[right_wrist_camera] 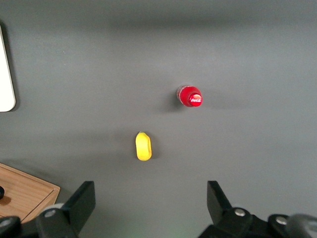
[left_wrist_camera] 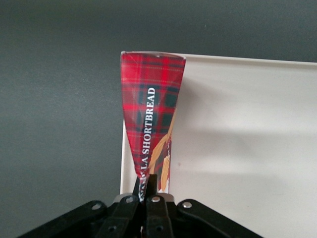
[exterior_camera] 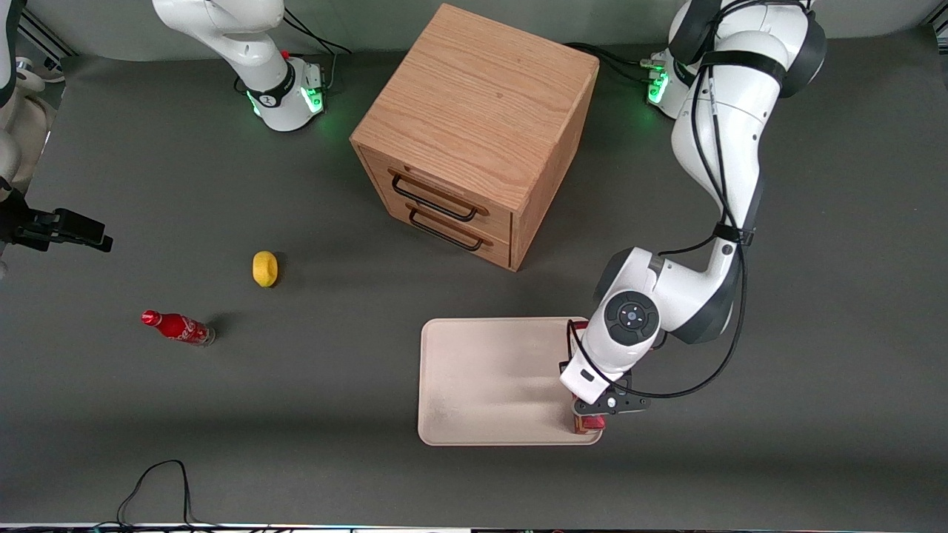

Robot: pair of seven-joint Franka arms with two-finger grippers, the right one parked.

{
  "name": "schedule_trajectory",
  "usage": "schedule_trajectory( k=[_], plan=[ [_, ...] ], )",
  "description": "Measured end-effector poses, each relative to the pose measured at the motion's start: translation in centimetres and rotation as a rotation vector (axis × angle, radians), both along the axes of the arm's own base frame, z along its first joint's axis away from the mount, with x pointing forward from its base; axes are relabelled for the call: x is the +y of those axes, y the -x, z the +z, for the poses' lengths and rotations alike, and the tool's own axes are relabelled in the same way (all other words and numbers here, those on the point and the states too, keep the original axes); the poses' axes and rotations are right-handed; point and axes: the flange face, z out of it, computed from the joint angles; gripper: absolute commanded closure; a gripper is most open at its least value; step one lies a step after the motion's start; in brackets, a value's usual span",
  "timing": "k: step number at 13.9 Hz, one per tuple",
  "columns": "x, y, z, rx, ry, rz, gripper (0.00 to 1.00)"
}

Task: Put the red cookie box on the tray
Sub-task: 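Lower the cookie box onto the tray's edge and open the left gripper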

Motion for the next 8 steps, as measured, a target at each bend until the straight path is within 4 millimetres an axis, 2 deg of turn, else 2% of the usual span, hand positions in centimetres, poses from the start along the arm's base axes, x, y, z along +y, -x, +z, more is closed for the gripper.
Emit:
schedule_trajectory(
  k=[1,6,8],
  plan=[
    [0.0,0.0,0.0,-0.001,0.0,0.0,0.0],
    [-0.1,-0.2,0.5,-0.012,0.006,0.015,0.0],
    [0.0,-0.4,2.0,-0.023,0.012,0.047,0.0]
  ],
)
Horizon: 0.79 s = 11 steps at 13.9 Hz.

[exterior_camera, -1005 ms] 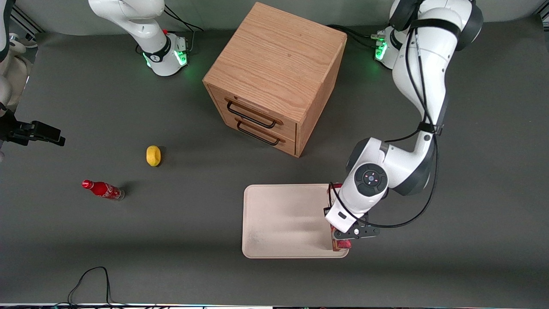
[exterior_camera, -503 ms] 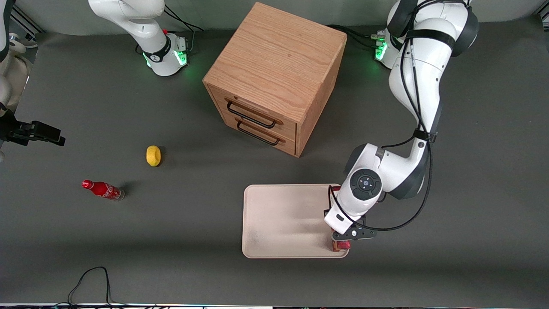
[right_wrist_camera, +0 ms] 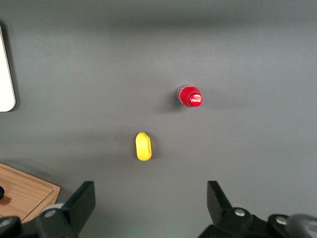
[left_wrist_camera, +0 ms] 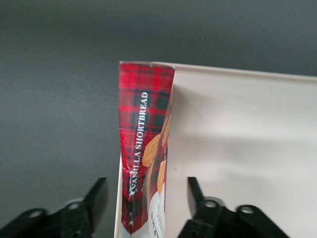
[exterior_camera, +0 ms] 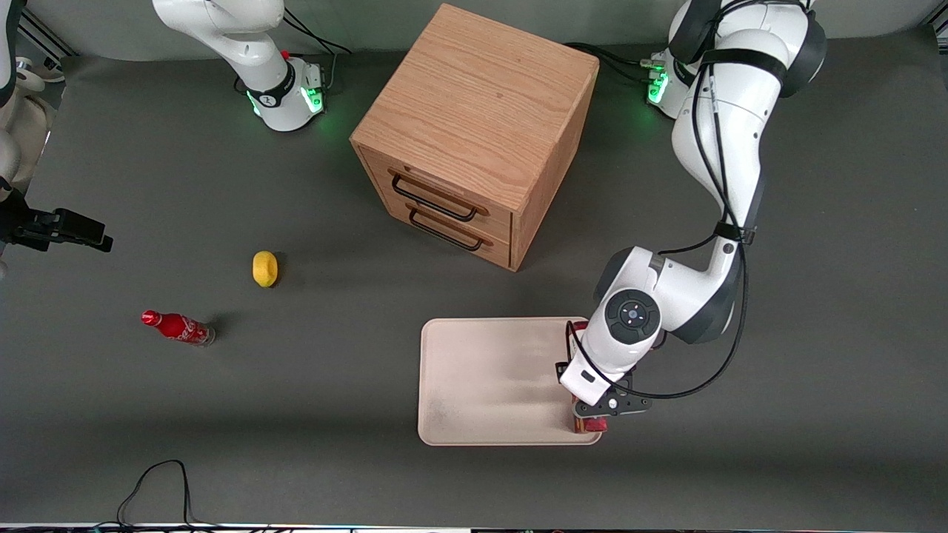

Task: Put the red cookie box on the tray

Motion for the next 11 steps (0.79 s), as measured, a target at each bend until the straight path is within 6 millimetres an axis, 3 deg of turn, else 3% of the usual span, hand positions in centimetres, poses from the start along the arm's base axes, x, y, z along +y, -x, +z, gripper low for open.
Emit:
schedule_trajectory(
  k=[2,5,8,11],
  plan=[
    [0.7,0.1,3.8,0.016,-0.015,0.024,0.0],
    [1.8,1.4,13.4,0.009,-0.03,0.039,0.0],
    [3.1,4.6,22.9,0.013,-0.048,0.048,0.0],
    [4.4,8.2,29.9,0.024,-0.063,0.056,0.0]
  ],
)
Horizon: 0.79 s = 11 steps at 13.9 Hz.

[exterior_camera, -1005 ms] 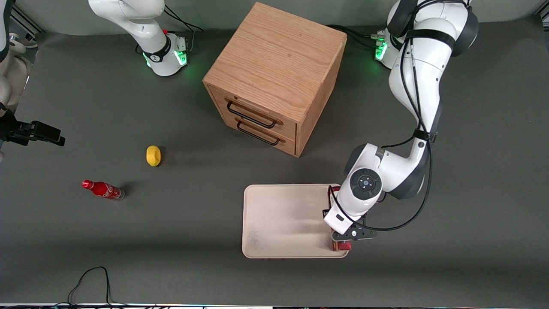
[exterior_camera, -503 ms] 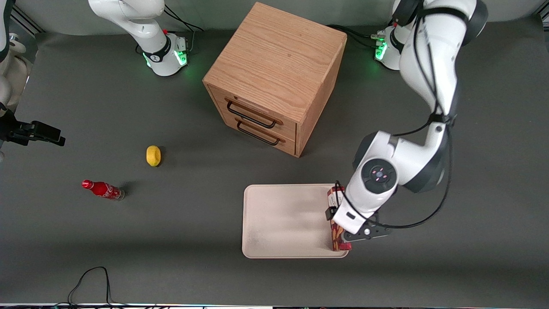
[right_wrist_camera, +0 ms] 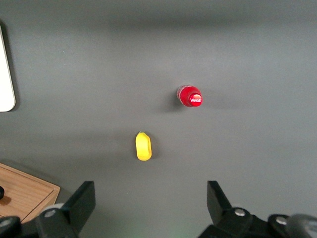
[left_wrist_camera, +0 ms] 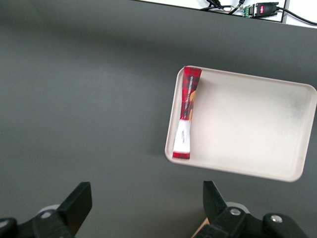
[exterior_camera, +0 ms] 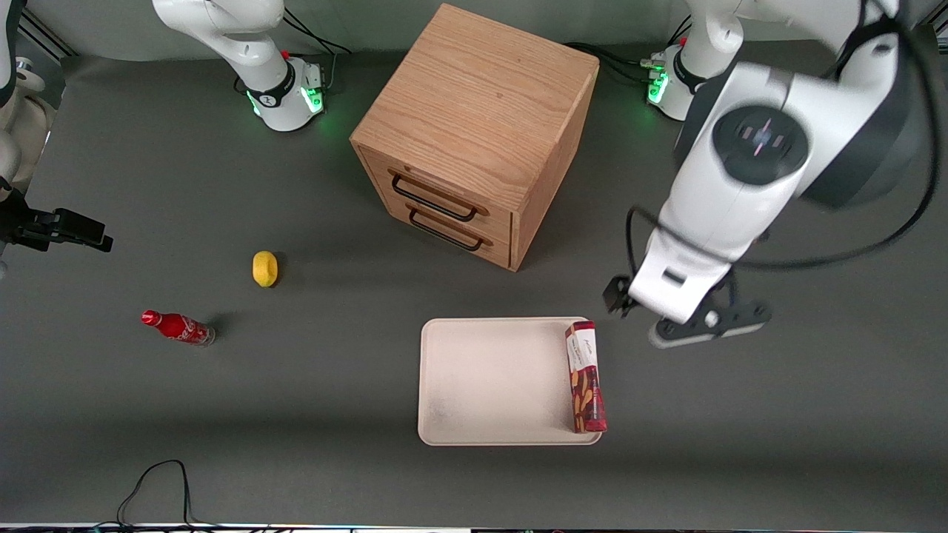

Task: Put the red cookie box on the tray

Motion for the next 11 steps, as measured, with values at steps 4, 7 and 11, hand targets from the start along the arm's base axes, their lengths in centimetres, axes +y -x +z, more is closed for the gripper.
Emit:
schedule_trajectory(
  k=[4,7,11],
  plan=[
    [2.8,3.0,4.6,0.037,-0.032,-0.01,0.0],
    [7.6,3.2,4.6,0.075,-0.041,-0.026,0.0],
    [16.1,5.1,3.2,0.071,-0.026,-0.054,0.0]
  ],
)
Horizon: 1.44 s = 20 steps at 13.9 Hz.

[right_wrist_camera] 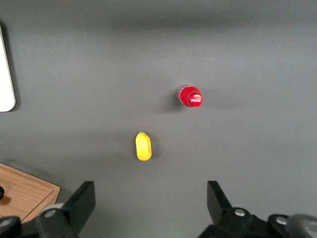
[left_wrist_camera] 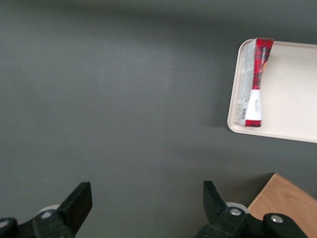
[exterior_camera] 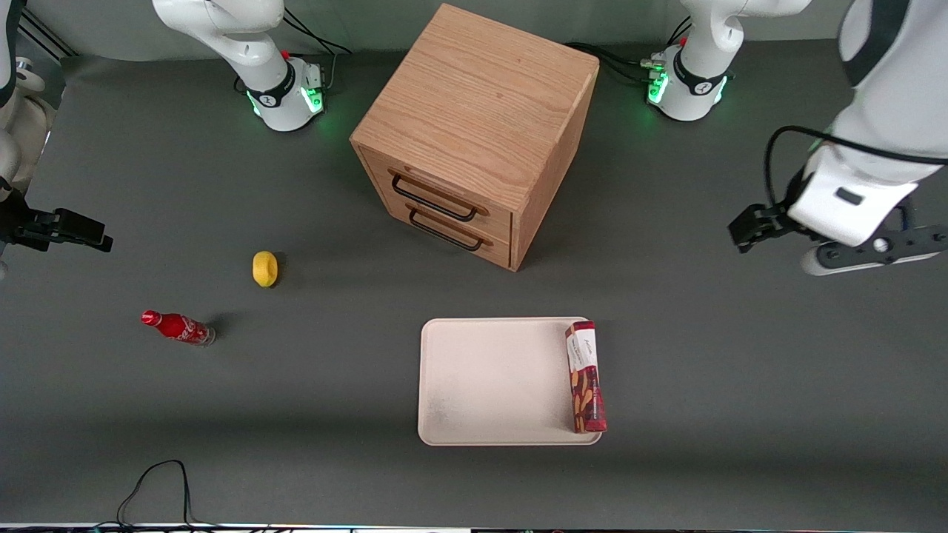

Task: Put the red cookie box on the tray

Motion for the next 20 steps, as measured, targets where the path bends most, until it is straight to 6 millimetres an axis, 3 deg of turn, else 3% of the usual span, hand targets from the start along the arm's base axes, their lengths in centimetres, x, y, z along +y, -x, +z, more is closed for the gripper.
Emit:
schedule_trajectory(
  k=[4,9,20],
  plan=[
    [5.6,2.1,-1.2,0.016,0.009,-0.021,0.0],
    [8.9,1.9,-1.8,0.013,0.044,-0.039,0.0],
    [9.6,0.9,-1.6,0.028,0.09,-0.022,0.0]
  ],
)
